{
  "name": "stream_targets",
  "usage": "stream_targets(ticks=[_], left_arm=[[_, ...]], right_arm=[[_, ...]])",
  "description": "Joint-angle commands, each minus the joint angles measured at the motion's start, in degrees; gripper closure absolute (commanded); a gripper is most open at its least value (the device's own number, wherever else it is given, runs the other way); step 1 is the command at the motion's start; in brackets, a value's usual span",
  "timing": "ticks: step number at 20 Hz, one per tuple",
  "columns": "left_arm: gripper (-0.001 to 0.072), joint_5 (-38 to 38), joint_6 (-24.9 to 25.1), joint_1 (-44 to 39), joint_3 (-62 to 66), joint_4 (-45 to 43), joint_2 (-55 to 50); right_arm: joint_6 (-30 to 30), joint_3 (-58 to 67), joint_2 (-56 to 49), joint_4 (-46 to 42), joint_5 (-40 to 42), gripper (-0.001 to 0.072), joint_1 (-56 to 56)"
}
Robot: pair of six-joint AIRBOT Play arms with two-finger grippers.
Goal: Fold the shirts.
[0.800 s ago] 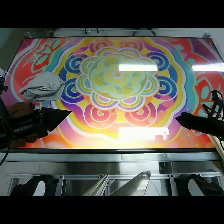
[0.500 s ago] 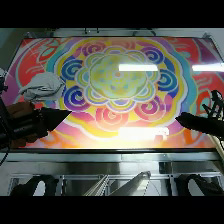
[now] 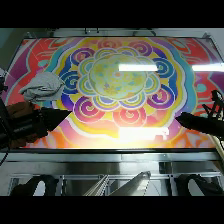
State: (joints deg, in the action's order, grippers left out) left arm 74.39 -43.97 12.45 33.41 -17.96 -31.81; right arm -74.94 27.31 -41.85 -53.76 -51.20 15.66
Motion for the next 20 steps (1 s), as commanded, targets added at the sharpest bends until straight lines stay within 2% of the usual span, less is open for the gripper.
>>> stream_targets(ticks=[1, 5, 6, 7, 8, 9, 11, 12, 13, 14, 16, 20], left_arm=[[0.0710, -0.61, -0.04, 0.02, 0.00, 2.71, 0.02], [0.0711, -2.23, -0.04, 0.02, 0.02, 8.52, 0.04], [0.0712, -6.62, -0.59, 0.31, 0.17, 6.51, 0.00], [0.0713, -12.66, -5.20, 1.31, 1.51, -0.66, -0.92], [0.0711, -17.64, -12.39, 3.23, 4.15, -10.60, -3.19], [0.0704, -20.11, -16.72, 5.60, 7.04, -18.03, -5.90], [0.0690, -22.47, -16.15, 11.30, 13.60, -25.24, -12.70], [0.0558, -24.11, -15.04, 13.99, 17.20, -26.21, -17.11], [0.0246, -25.83, -13.38, 16.20, 20.33, -25.92, -21.84], [-0.0013, -27.08, -13.25, 18.01, 24.06, -25.92, -27.67], [0.0001, -24.87, -13.27, 20.85, 31.74, -25.83, -39.71], [0.0002, -11.52, -13.25, 22.69, 47.10, -26.21, -61.77]], right_arm=[[-0.04, -0.02, -0.37, 0.07, 4.33, 0.0697, -0.04], [-0.02, -0.02, -0.79, 0.04, 6.67, 0.0697, -0.04], [-0.04, -0.02, -0.79, 0.02, 6.64, 0.0697, -0.04], [-0.02, -0.02, -0.79, 0.04, 6.62, 0.0697, -0.04], [-0.02, -0.02, -0.79, 0.26, 6.64, 0.0697, -0.04], [-0.04, -0.02, -0.81, 1.36, 6.73, 0.0697, -0.04], [-0.02, -0.02, -0.79, 3.76, 6.75, 0.0696, -0.04], [-0.02, -0.02, -0.79, 5.27, 6.78, 0.0696, -0.04], [-0.02, -0.02, -0.79, 5.66, 6.60, 0.0696, -0.04], [-0.02, -0.02, -0.79, 5.60, 5.75, 0.0696, -0.04], [-0.07, -0.04, -0.81, 5.88, 5.20, 0.0695, -0.04], [-0.04, -0.02, -0.81, 6.47, 4.04, 0.0695, -0.07]])
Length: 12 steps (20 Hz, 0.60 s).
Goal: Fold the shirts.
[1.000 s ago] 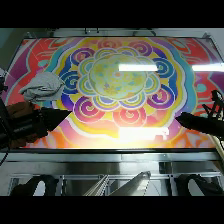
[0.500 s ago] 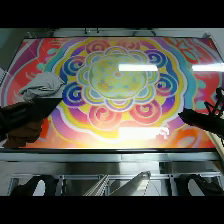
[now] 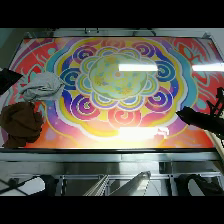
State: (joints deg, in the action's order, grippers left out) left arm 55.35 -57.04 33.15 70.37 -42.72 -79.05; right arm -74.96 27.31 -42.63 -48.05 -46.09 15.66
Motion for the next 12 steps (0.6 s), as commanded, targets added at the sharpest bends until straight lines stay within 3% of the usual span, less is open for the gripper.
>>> stream_targets(ticks=[1, 5, 7, 8, 9, 10, 11, 12], left_arm=[[0.0002, 9.31, -0.28, 1.99, 12.74, -1.75, -18.69], [0.0007, 13.07, -4.98, 0.52, 21.62, -9.29, -29.64], [0.0090, 15.30, -6.71, -1.20, 25.40, -15.56, -32.24], [0.0090, 16.26, -7.17, -2.23, 26.75, -17.66, -33.07], [0.0153, 17.46, -7.61, -3.39, 27.98, -17.55, -33.75], [0.0381, 18.95, -7.61, -4.57, 29.38, -17.03, -34.16], [0.0710, 21.05, -7.58, -6.19, 31.36, -17.05, -34.29], [0.0700, 23.23, -7.56, -7.58, 33.59, -16.50, -34.18]], right_arm=[[-0.02, -0.02, -0.02, 0.76, -1.40, 0.0694, -0.04], [0.00, -0.02, -0.02, 0.76, -2.40, 0.0694, -0.04], [0.00, -0.02, -0.02, 0.76, -2.38, 0.0695, -0.04], [0.00, -0.02, -0.02, 0.76, -2.36, 0.0694, -0.04], [0.00, -0.02, -0.02, 0.76, -2.36, 0.0694, -0.04], [0.00, -0.02, -0.02, 0.76, -2.36, 0.0695, -0.04], [0.00, -0.02, -0.02, 0.76, -2.38, 0.0695, -0.04], [0.00, -0.02, -0.02, 0.76, -2.36, 0.0695, -0.04]])
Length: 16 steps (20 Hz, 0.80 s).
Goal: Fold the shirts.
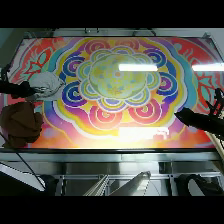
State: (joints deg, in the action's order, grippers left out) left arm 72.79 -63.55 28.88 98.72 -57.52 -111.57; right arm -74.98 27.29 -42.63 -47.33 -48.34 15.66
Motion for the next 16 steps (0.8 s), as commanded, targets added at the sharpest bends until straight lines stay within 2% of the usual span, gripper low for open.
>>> stream_targets(ticks=[1, 3, 4, 6, 7, 9, 10, 12, 16], left_arm=[[0.0700, 9.31, -1.03, -4.90, 8.57, 1.05, -1.57], [0.0700, 16.81, -1.05, -7.89, 16.35, 11.10, -1.55], [0.0700, 18.12, -1.01, -9.38, 19.15, 18.84, -0.37], [0.0699, 15.02, -0.31, -12.85, 18.43, 36.26, 5.01], [0.0695, 14.08, 2.12, -14.99, 17.05, 45.29, 7.98], [0.0691, 12.52, 3.08, -19.80, 15.63, 56.54, 12.55], [0.0691, 12.11, 2.99, -22.45, 16.13, 57.55, 14.14], [0.0692, 12.24, 0.61, -27.26, 17.22, 53.81, 15.85], [0.0692, 13.53, -6.84, -36.15, 15.43, 35.17, 16.28]], right_arm=[[0.02, 0.00, -0.02, 0.04, -0.11, 0.0695, -0.04], [0.02, 0.00, -0.02, 0.04, -0.11, 0.0694, -0.04], [0.02, 0.00, -0.02, 0.04, -0.11, 0.0694, -0.04], [0.02, 0.00, -0.02, 0.04, -0.11, 0.0694, -0.04], [0.07, 0.00, -0.02, 0.02, -0.11, 0.0695, -0.04], [1.84, 0.07, 0.00, 0.02, -0.11, 0.0695, -0.02], [2.64, 0.09, 0.02, 0.04, -0.11, 0.0695, -0.02], [3.76, 0.52, 0.02, 0.02, -0.17, 0.0695, -0.02], [4.59, 3.13, 0.13, -0.15, -5.07, 0.0695, -0.02]])
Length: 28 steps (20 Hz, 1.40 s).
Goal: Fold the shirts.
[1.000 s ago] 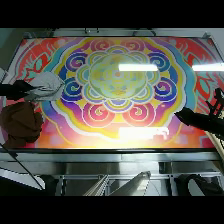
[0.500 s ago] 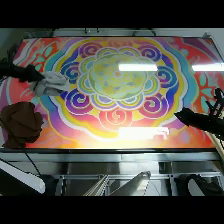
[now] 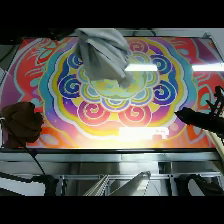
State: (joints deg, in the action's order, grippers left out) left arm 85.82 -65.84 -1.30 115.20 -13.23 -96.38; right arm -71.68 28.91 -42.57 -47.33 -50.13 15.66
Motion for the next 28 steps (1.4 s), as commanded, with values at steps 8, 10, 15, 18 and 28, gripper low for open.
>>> stream_targets(ticks=[8, 10, 15, 18, 28], left_arm=[[-0.0007, -1.40, -5.20, -11.02, -19.56, -23.32, 0.98], [-0.0006, 0.48, -5.25, -6.91, -20.63, -23.45, 0.98], [0.0005, 3.19, -8.20, 1.18, -32.79, -33.81, 0.98], [0.0002, -2.93, -5.81, 2.16, -43.43, -35.54, 0.96], [0.0012, -21.20, -2.32, -3.48, -54.75, -35.26, 0.55]], right_arm=[[3.19, 2.58, -1.09, 6.23, -11.54, 0.0290, -0.63], [6.49, 2.60, -3.02, 11.96, -11.28, 0.0290, -4.17], [11.85, 2.73, -16.65, 19.82, 2.78, 0.0290, -24.26], [18.78, 5.64, -29.35, 28.44, 7.96, 0.0291, -34.45], [16.79, 24.63, -53.64, 34.14, 7.23, 0.0368, -44.35]])
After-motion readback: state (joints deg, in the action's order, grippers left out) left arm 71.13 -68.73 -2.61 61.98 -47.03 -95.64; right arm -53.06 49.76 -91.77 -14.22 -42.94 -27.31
